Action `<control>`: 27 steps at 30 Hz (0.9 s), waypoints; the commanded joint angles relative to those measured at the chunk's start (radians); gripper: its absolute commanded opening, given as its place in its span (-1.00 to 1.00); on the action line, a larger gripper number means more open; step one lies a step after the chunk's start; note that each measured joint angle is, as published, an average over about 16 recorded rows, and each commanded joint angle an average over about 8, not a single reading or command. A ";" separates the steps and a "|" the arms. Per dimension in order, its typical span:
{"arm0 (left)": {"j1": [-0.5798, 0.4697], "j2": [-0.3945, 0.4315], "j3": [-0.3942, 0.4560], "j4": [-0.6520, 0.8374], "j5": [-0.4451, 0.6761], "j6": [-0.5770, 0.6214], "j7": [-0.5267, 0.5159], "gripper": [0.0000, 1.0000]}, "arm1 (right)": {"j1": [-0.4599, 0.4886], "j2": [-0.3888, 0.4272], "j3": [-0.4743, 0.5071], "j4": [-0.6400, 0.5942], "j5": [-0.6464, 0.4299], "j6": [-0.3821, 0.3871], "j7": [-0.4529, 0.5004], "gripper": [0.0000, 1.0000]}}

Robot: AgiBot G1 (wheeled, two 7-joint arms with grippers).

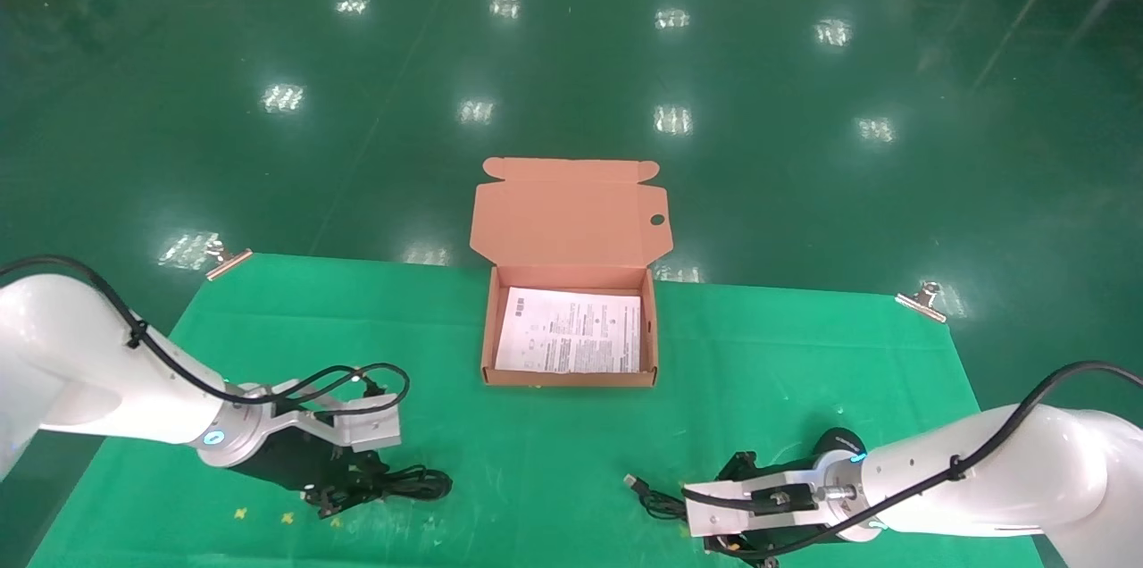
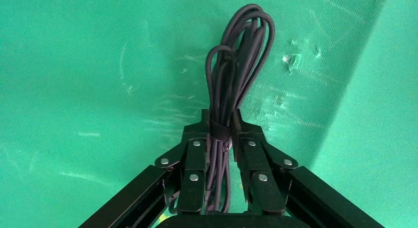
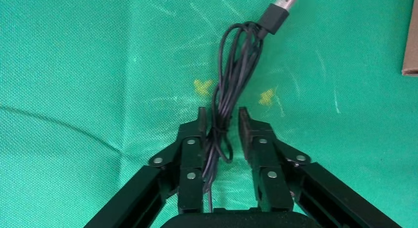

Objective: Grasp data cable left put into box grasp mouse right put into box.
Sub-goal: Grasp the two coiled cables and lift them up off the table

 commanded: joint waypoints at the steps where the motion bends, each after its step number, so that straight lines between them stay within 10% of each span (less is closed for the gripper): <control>1: 0.000 0.000 0.000 0.000 0.000 0.000 0.000 -1.00 | 0.000 0.000 0.000 0.000 0.000 0.000 0.000 -1.00; 27: -0.172 -0.082 0.047 -0.326 0.137 -0.063 -0.092 -1.00 | 0.136 0.203 0.198 0.249 0.072 0.133 0.203 -1.00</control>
